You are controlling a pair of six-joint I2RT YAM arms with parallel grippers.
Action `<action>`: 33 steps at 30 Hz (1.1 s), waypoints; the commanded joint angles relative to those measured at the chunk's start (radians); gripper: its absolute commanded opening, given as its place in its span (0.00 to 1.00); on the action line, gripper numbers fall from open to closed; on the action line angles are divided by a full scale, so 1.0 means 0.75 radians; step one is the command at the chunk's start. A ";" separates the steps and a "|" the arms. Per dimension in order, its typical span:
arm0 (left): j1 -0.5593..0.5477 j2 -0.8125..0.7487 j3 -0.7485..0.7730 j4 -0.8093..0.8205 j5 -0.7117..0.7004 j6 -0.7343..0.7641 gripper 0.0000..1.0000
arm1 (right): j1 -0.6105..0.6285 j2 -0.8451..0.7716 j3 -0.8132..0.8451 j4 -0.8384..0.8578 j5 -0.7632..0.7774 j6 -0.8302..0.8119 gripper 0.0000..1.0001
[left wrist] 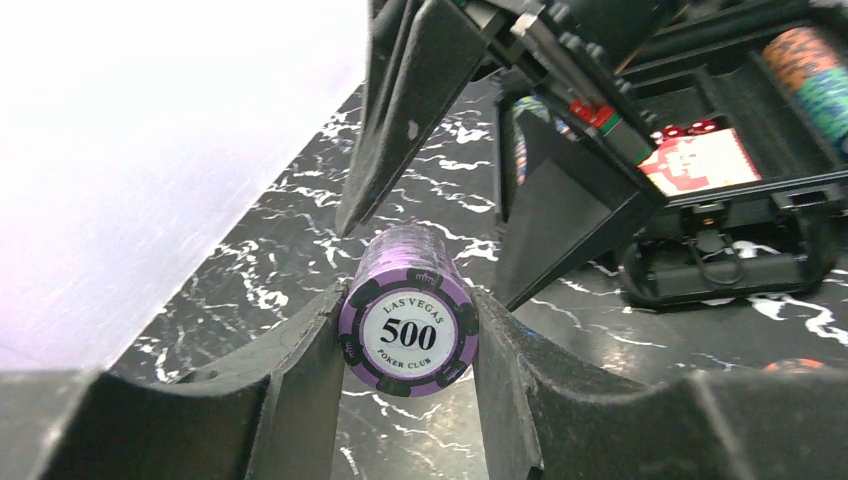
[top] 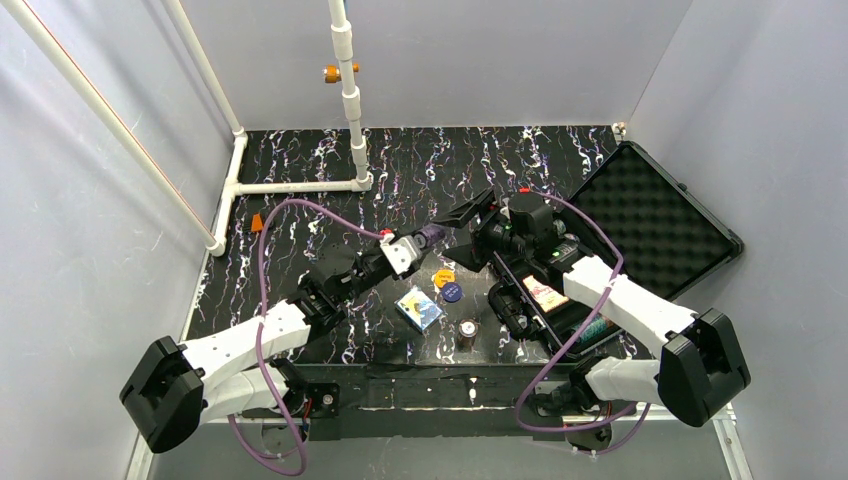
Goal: Pack up texas hold em set
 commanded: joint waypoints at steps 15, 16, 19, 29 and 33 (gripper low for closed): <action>-0.051 -0.044 -0.011 0.164 -0.119 0.162 0.00 | 0.064 0.016 0.034 0.109 0.096 0.239 0.81; -0.052 -0.044 -0.011 0.164 -0.119 0.162 0.00 | 0.068 0.016 0.035 0.111 0.105 0.243 0.80; -0.056 -0.040 -0.009 0.166 -0.119 0.157 0.00 | 0.082 0.019 0.033 0.123 0.122 0.265 0.77; -0.058 -0.063 -0.011 0.167 -0.118 0.138 0.00 | 0.122 0.049 0.054 0.147 0.167 0.287 0.73; -0.060 -0.062 -0.014 0.172 -0.118 0.135 0.00 | 0.151 0.084 0.069 0.208 0.176 0.308 0.67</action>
